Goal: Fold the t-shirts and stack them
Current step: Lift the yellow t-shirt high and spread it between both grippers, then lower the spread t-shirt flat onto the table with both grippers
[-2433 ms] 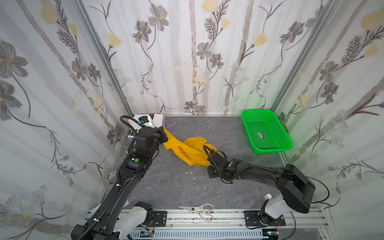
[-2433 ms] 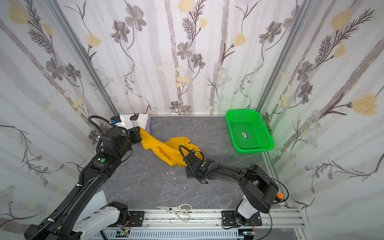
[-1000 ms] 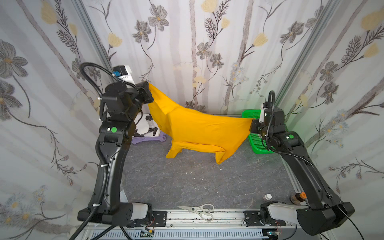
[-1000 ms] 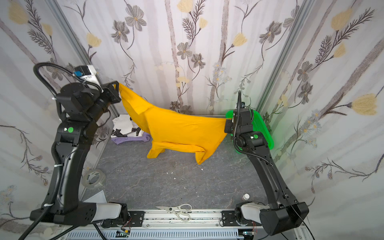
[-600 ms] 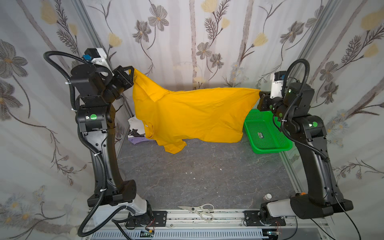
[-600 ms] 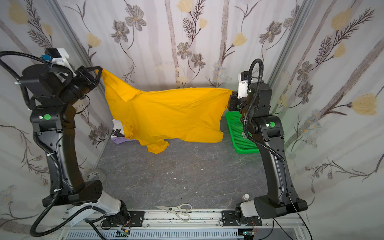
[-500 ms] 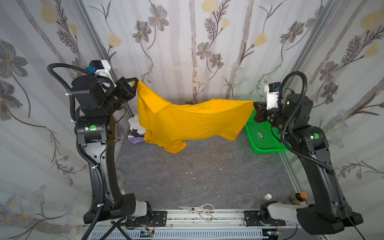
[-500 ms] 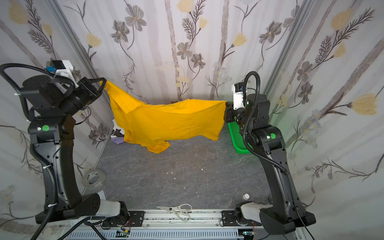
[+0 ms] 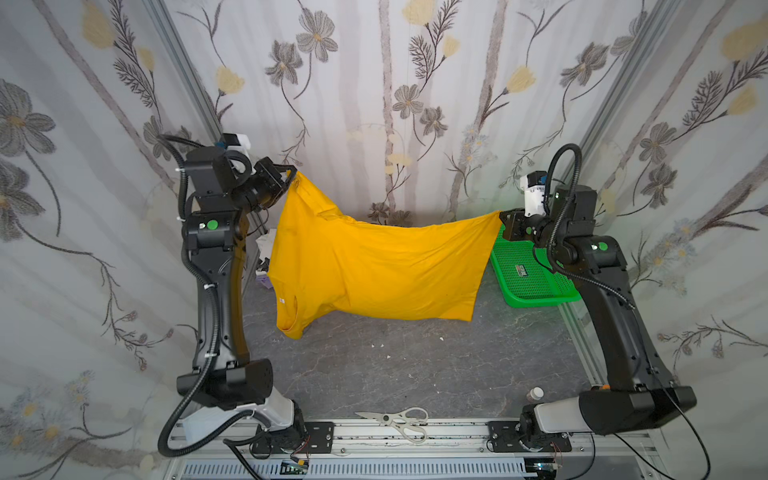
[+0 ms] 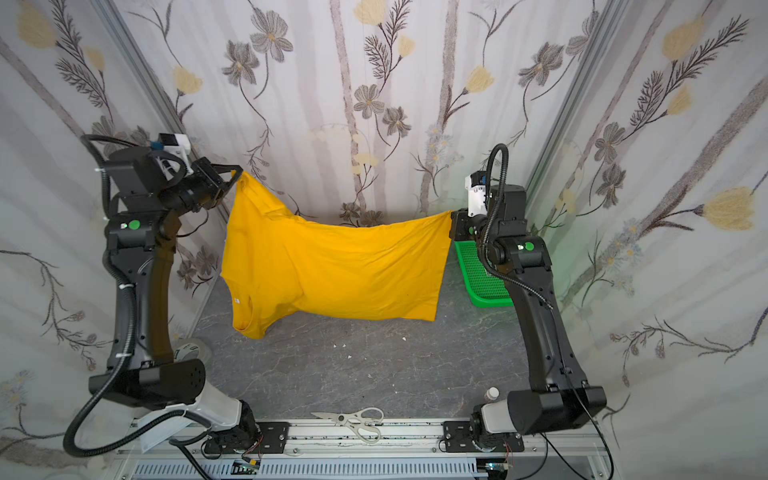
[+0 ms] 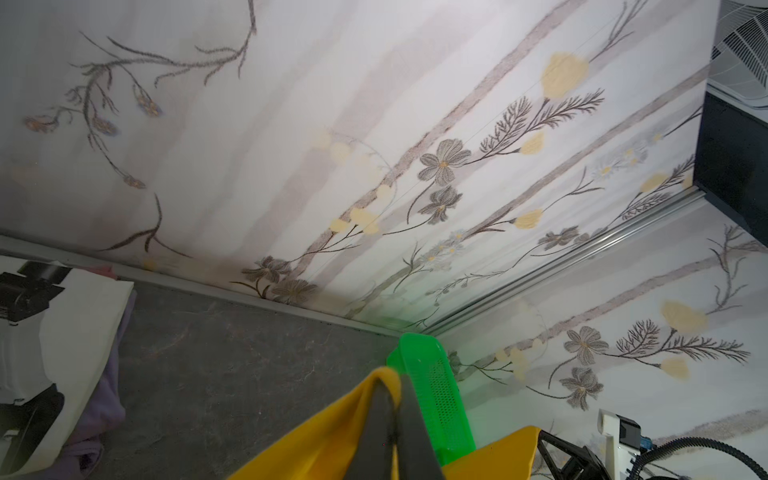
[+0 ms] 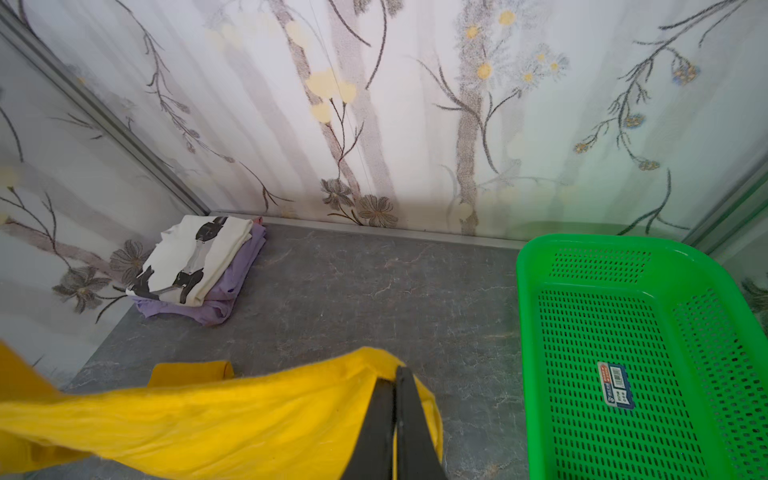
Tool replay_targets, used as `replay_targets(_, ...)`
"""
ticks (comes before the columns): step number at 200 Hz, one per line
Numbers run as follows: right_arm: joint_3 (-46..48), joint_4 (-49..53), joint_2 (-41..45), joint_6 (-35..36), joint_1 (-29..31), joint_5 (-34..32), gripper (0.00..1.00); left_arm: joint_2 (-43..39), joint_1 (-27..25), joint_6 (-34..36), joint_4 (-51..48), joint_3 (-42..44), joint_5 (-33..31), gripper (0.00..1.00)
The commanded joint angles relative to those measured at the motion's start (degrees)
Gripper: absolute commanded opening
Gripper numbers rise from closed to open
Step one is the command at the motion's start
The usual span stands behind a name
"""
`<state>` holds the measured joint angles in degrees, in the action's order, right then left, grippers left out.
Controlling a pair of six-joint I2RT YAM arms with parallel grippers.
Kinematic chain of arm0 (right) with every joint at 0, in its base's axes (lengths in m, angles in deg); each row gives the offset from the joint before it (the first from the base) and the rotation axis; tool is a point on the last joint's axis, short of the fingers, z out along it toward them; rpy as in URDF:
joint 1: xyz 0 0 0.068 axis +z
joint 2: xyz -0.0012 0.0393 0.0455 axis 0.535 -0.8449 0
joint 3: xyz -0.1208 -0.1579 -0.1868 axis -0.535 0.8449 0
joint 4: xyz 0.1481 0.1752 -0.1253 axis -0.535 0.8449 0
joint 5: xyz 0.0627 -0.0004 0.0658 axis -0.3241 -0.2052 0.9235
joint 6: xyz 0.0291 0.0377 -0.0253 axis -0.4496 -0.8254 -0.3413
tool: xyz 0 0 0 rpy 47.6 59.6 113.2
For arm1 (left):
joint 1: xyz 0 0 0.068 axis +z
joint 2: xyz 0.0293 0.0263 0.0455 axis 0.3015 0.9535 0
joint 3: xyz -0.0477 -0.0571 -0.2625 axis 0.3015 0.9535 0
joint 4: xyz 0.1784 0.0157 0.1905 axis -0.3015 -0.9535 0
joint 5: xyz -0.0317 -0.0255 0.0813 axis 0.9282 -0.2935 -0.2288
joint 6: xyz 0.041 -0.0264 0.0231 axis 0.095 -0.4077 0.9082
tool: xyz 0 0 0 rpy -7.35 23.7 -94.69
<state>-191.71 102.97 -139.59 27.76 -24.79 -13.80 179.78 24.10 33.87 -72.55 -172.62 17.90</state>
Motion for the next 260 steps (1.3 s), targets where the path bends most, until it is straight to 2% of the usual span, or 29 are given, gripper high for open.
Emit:
replay_targets(1,-9.2,0.1,-7.8,0.1,-0.4,4.0,0.00,9.4,-1.4,-0.1,-1.6,-12.5,2.2,0.00)
replay_targets(14,-14.2,0.2,-10.8,-0.2,-0.4,4.0,0.00,15.1,-2.1,-1.0,-4.5,-24.7,3.2,0.00)
replay_targets(28,-19.4,0.3,-11.8,-0.5,-0.4,3.5,0.00,12.8,-2.0,-4.7,3.7,-22.9,2.9,0.00)
replay_targets(43,-23.7,0.3,-10.9,-0.5,-0.4,3.2,0.00,12.1,-1.5,-6.6,5.7,-26.0,3.4,0.00)
replay_targets(61,-23.5,-0.4,-7.1,-0.6,-0.4,3.2,0.00,8.7,-1.3,-7.0,7.0,-25.6,4.2,0.00)
replay_targets(77,-20.1,-0.7,-2.4,-0.2,-0.3,2.9,0.00,2.2,-1.2,-4.6,7.2,-19.0,3.5,0.00)
replay_targets(92,-13.6,-1.7,2.6,0.1,-0.3,3.0,0.00,-7.1,-0.3,-4.1,12.3,-5.3,2.4,0.00)
replay_targets(108,-4.7,-4.4,11.6,0.6,0.7,4.0,0.00,-16.6,2.4,-6.2,18.7,7.7,2.4,0.00)
replay_targets(127,3.0,-6.9,22.3,1.9,3.1,4.3,0.00,-25.1,6.0,-6.1,19.6,13.7,1.5,0.00)
replay_targets(145,4.2,-6.1,28.7,1.9,4.0,5.7,0.00,-29.2,9.0,-6.4,17.2,10.5,1.0,0.00)
replay_targets(163,3.0,-5.4,32.5,0.2,4.0,5.8,0.00,-30.7,9.3,-5.4,13.7,3.1,-0.9,0.00)
replay_targets(187,-1.7,-1.8,31.4,-2.5,3.8,3.5,0.00,-27.4,9.3,-5.6,8.1,-8.7,-0.9,0.00)
replay_targets(202,-3.4,0.7,28.7,-3.4,3.2,1.3,0.00,-25.5,9.3,-6.2,6.6,-10.5,-0.7,0.00)
replay_targets(221,-1.5,1.6,24.9,-4.1,1.6,1.1,0.00,-25.0,9.3,-6.0,7.8,-2.9,1.1,0.00)
replay_targets(240,3.0,1.4,20.8,-3.5,1.2,0.5,0.00,-25.6,9.1,-5.7,13.0,12.2,2.4,0.00)
replay_targets(260,12.0,-2.6,16.8,-3.1,1.0,-0.7,0.00,-24.2,7.5,-3.8,17.3,25.8,2.0,0.00)
